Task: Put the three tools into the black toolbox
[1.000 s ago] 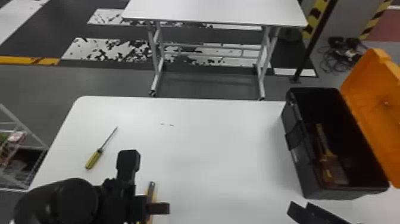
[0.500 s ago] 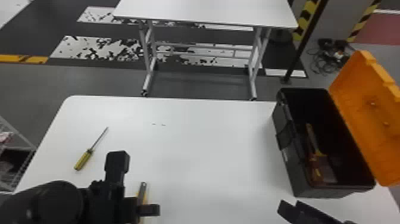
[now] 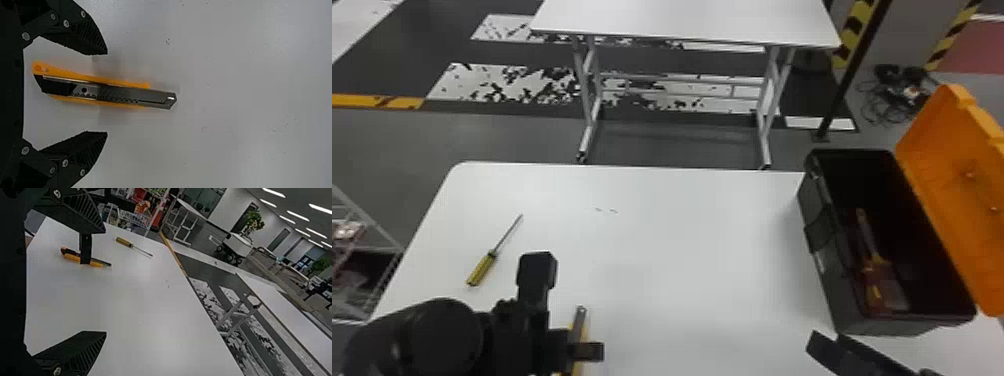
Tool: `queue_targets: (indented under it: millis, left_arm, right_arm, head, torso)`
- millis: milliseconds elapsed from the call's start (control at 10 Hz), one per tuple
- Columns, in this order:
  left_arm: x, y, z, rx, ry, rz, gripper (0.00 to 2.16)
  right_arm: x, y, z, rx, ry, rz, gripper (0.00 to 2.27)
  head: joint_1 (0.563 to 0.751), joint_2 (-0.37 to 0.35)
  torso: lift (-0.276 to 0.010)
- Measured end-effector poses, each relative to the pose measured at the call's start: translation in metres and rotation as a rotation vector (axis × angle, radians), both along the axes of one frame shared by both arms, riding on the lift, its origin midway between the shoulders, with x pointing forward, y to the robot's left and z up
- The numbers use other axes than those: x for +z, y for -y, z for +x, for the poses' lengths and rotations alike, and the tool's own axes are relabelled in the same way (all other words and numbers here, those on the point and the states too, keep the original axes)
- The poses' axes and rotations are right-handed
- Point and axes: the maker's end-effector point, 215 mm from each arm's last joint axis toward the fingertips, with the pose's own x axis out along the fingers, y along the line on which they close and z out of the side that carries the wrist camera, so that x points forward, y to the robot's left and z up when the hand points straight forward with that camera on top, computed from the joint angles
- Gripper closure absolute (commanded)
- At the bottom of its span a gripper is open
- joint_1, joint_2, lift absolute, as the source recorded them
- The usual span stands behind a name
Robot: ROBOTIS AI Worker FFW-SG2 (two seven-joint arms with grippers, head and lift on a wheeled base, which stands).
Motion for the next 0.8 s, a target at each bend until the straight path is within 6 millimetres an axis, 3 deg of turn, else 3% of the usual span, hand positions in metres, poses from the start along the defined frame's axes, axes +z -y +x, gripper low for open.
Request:
queue_targets:
  millis: [700, 800]
  left_arm:
    - [-0.001, 0.003, -0.015, -0.001, -0.019, 0.009, 0.32]
    - [-0.001, -0.001, -0.015, 0.008, -0.02, 0.006, 0.55]
  right_arm:
    - [-0.001, 0.005, 0.009, -0.02, 0.006, 0.03, 0.08]
    - [-0.001, 0.005, 0.011, -0.02, 0.007, 0.031, 0.08]
  head:
    - [0.695, -0.028]
    - [0.695, -0.018]
  torso:
    - [-0.051]
    - [-0.051]
